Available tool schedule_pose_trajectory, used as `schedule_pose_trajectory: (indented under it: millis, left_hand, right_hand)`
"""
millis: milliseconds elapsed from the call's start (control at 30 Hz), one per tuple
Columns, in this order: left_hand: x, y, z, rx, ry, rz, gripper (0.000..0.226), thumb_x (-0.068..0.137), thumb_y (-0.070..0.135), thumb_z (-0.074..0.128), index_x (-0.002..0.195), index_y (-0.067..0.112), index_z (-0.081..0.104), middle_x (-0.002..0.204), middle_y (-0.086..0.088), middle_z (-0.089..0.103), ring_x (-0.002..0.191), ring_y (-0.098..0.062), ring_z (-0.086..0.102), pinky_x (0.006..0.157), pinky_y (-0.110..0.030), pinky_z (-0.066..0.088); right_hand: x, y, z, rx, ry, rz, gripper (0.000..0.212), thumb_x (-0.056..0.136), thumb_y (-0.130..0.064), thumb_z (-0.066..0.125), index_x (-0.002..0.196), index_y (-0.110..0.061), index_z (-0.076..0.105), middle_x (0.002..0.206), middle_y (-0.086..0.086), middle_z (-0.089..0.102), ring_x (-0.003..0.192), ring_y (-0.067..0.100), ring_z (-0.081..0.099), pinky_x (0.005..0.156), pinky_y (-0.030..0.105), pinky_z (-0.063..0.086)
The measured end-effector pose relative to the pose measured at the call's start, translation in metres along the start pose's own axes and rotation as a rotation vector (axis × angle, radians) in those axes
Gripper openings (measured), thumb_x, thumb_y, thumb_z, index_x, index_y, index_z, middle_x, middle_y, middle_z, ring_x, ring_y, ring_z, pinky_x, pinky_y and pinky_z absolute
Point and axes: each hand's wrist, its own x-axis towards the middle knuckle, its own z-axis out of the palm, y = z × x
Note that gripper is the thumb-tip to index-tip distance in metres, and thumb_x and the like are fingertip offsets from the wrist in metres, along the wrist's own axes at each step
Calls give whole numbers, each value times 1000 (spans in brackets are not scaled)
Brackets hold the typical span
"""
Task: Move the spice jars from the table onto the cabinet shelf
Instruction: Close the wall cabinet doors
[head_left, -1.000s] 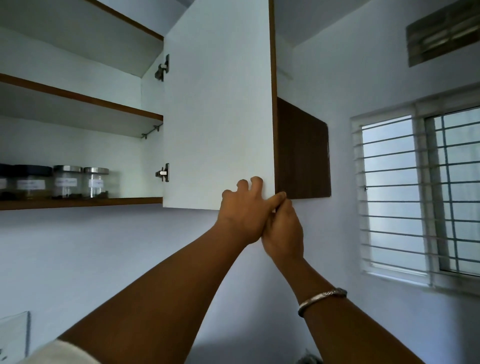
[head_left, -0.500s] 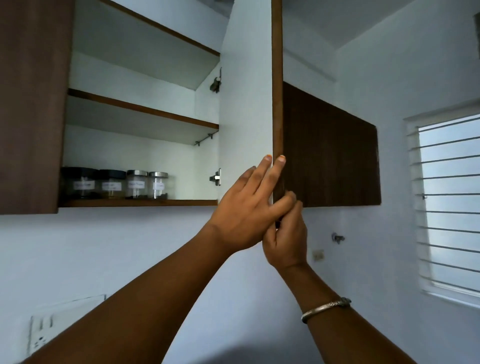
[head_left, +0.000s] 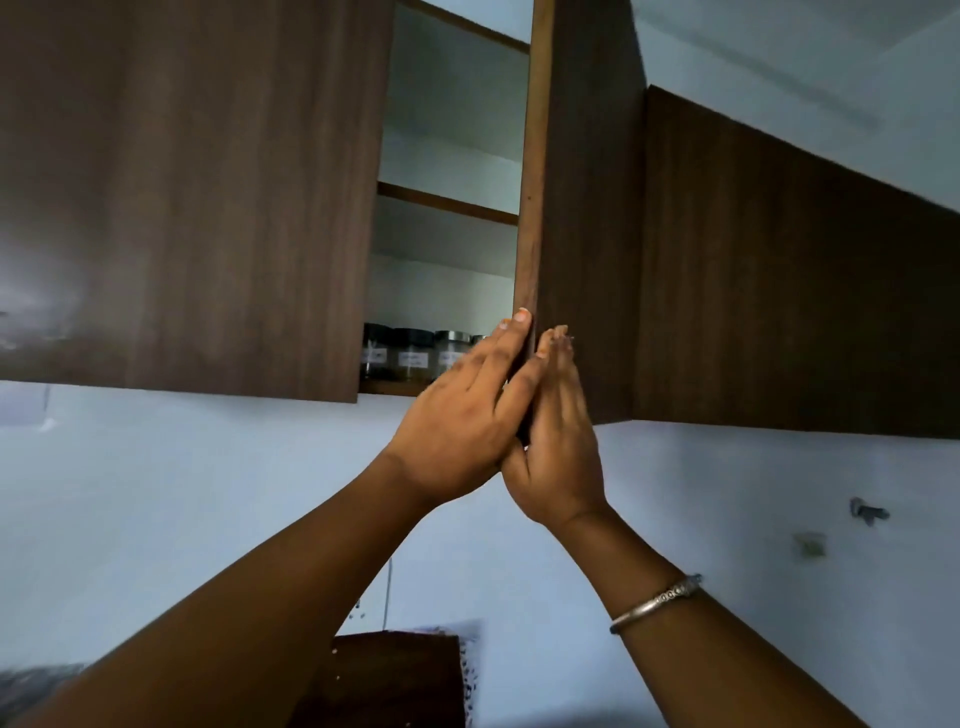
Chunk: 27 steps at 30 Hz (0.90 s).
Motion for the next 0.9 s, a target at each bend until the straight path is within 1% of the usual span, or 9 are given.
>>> schedule_pose_trajectory:
  millis: [100,167,233,333,400,567,700,800,900]
  left_hand:
    - [-22,-31,3,37,-79,-48,74,79,15,71,140,-1,33,143,-27,38,129,-38,44,104,-43,37]
    - [-33,-48,7,57,-169,-100,79,82,23,68,145,5,24,150,-21,28,136,-35,34,109,-44,35]
    - [-43,-66,13,72,-251,-175,85,85,29,64,149,12,10,156,-14,14,142,-31,22,110,-44,29]
    - [-58,-94,25,61,-341,-252,95,84,24,65,149,19,-4,159,-5,4,145,-28,13,111,-43,27]
    - [-68,-113,33,59,-412,-284,101,82,22,65,148,22,-12,159,-3,0,145,-28,9,112,-44,25]
    - [-83,-148,52,134,-521,-362,107,82,36,65,144,24,-21,158,-7,-12,144,-33,-9,114,-49,12]
    - [-88,-167,72,188,-568,-413,109,82,38,63,143,23,-26,155,-12,-22,141,-39,-16,114,-50,5]
    - [-95,-177,87,198,-549,-457,105,84,40,60,143,24,-24,154,-12,-24,142,-36,-18,115,-48,0]
    - [-107,-180,101,263,-520,-442,100,84,51,53,144,23,-22,153,-11,-27,138,-33,-27,113,-46,-10]
  right_hand:
    - [4,-20,45,-14,8,52,66,93,-41,32,145,-16,0,153,3,2,144,22,4,116,41,13]
    - [7,-28,71,-46,-11,93,70,93,-41,38,147,-15,1,154,4,0,144,21,0,116,40,9]
    - [12,-34,94,-97,-43,109,78,89,-37,49,148,-12,5,156,11,7,142,23,0,115,40,8]
    - [18,-39,125,-229,-126,103,85,84,-36,60,148,-8,11,155,17,14,143,31,6,113,45,11]
    - [21,-42,146,-282,-188,115,91,82,-40,62,148,-9,8,156,18,9,144,35,6,114,48,10]
    - [27,-43,187,-311,-274,149,109,74,-47,68,148,-19,-6,157,16,-4,143,37,-7,114,50,3]
    - [29,-32,211,-310,-305,103,93,82,-43,60,149,-23,-2,157,15,-4,143,38,-5,114,52,6]
    - [32,-25,226,-284,-300,85,74,91,-51,38,149,-24,1,157,15,-3,143,38,-4,114,54,6]
    - [33,-22,242,-318,-349,90,86,86,-63,34,146,-23,-13,156,16,-13,141,39,-14,112,54,-3]
